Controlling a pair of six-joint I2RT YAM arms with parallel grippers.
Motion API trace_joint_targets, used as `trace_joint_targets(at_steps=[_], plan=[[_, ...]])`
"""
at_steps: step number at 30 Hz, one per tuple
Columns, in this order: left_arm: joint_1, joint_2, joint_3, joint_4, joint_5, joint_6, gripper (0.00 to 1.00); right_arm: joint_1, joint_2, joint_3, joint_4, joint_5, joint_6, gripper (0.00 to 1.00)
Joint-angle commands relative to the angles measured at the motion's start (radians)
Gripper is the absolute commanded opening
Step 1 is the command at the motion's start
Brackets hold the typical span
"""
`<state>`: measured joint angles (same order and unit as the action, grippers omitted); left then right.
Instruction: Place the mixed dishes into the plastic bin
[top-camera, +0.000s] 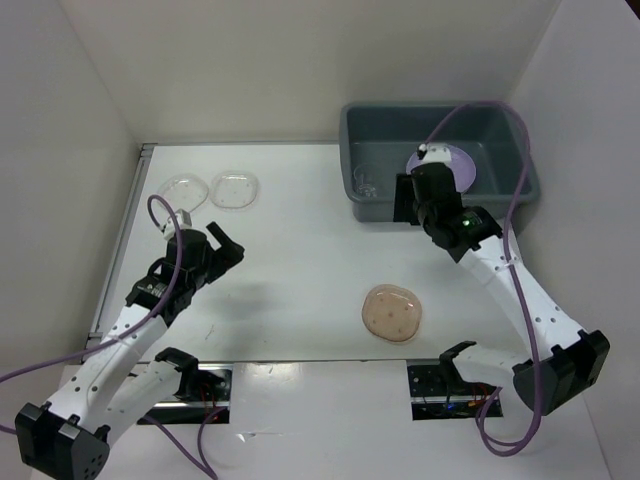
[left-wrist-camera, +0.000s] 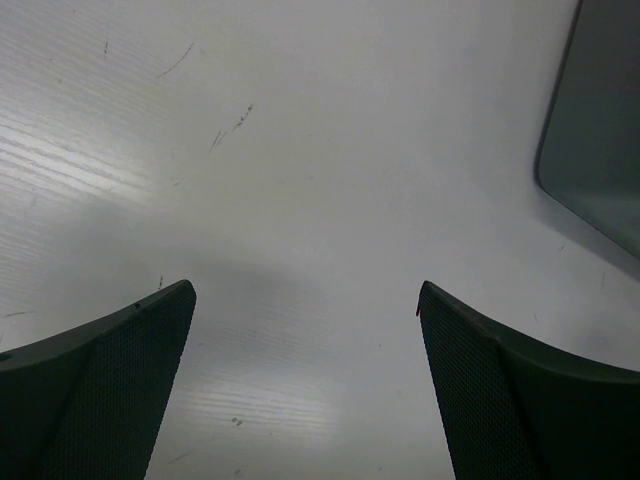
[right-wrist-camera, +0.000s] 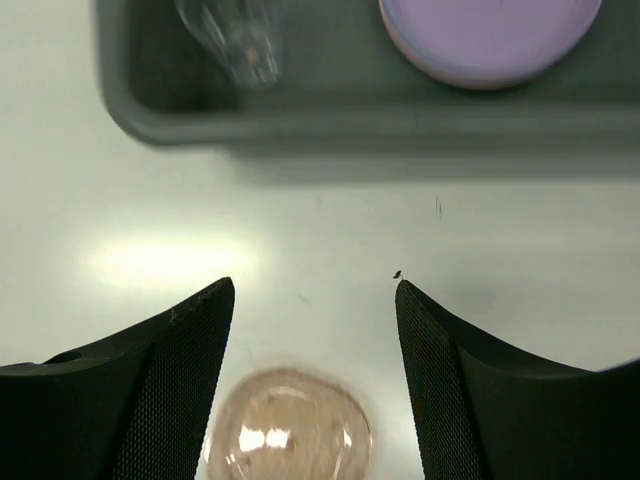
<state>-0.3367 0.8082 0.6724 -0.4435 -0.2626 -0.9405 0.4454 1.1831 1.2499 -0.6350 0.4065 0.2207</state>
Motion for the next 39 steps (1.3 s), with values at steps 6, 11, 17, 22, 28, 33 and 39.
trace_joint_targets(at_steps=[6,11,17,22,28,33,39], plan=[[0.005,-0.046,-0.010,0.008,0.010,0.014,0.99,-0.014,0.002,-0.155,-0.201,-0.043,0.187,0.71],[0.005,-0.067,-0.019,-0.003,-0.009,0.005,0.99,-0.092,0.105,-0.098,-0.258,-0.077,0.249,0.71],[0.005,-0.067,-0.019,0.032,0.069,0.026,0.99,-0.093,0.187,-0.098,-0.239,-0.158,0.227,0.71],[0.005,0.000,-0.031,0.091,0.230,0.051,0.99,-0.093,0.230,-0.084,-0.285,-0.245,0.246,0.55],[0.005,0.083,-0.022,0.129,0.336,0.140,0.99,-0.062,0.239,-0.121,-0.289,-0.382,0.279,0.53],[-0.027,0.201,0.003,0.189,0.480,0.203,0.94,-0.062,0.208,-0.136,-0.276,-0.414,0.289,0.54],[-0.123,0.278,0.003,0.324,0.563,0.181,0.68,-0.062,0.187,0.026,-0.287,-0.350,0.298,0.55]])
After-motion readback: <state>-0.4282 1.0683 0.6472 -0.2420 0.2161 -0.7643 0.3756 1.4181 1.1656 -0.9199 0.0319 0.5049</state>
